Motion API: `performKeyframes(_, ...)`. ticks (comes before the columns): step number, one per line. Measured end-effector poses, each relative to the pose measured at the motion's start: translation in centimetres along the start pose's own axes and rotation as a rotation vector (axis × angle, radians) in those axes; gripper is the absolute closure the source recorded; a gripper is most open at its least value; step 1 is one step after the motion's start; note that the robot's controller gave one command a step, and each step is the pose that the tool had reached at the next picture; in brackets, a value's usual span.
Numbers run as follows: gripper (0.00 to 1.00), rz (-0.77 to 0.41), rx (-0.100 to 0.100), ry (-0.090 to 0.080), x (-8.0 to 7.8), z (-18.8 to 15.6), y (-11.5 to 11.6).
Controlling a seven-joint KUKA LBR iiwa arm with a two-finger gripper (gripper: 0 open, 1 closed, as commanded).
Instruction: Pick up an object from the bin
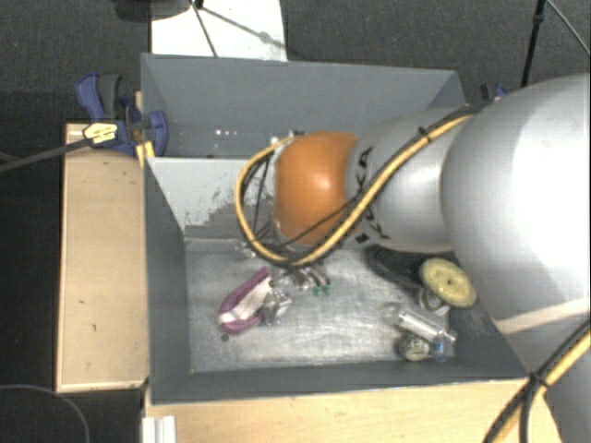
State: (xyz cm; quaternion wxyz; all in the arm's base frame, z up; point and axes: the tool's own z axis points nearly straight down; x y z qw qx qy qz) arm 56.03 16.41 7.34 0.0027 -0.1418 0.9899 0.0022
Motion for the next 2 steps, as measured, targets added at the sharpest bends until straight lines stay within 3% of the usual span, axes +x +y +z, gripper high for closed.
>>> performKeyframes(1, 1.0, 0.008, 0.003, 0.004, 0.2, 0.0, -0.4)
performKeyframes(2, 1.0, -0.182, 0.004, -0.003, 3.0, -16.5, -1.7)
